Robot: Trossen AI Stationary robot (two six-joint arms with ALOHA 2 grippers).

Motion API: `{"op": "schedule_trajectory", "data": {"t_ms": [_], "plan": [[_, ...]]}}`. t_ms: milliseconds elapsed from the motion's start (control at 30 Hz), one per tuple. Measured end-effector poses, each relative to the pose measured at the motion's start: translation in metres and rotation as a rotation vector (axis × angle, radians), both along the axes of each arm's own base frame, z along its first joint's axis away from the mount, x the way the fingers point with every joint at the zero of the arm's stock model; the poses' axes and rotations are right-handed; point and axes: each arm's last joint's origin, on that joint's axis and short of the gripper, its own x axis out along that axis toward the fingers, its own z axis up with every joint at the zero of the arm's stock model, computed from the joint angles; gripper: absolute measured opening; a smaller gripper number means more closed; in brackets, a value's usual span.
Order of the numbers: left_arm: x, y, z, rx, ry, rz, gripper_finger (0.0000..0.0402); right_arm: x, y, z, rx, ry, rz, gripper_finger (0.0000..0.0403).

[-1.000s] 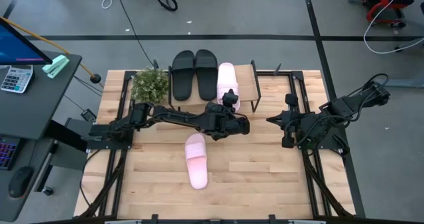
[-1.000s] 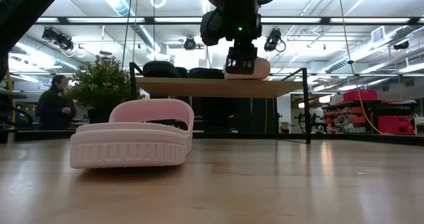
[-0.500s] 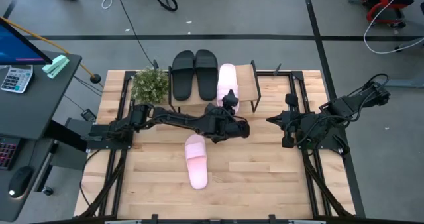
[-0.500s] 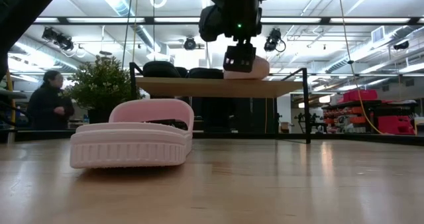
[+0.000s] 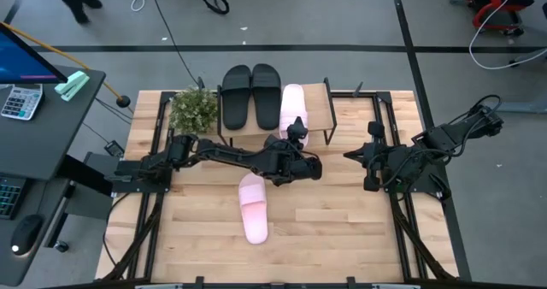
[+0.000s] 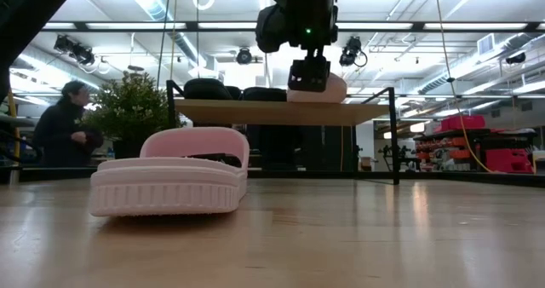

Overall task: Pick and place slides into the shelf
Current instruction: Put the top pink slide on the shelf

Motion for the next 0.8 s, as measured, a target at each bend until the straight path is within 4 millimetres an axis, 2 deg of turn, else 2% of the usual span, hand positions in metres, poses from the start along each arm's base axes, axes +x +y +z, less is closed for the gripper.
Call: {"op": "schedule_trajectory", "data": {"t_ms": [500,800], "plan": [[0.0002,0.0078,-0.0001,-0.001,0.002,0.015,0.0291,0.0,0.0002,-0.0001,0.004,0.002,0.005,0.0],[0.0005,0.0022,0.0006,0.002,-0.009,0.007,0.0291,0.0,0.0002,-0.0001,0.003,0.002,0.005,0.0]]}}
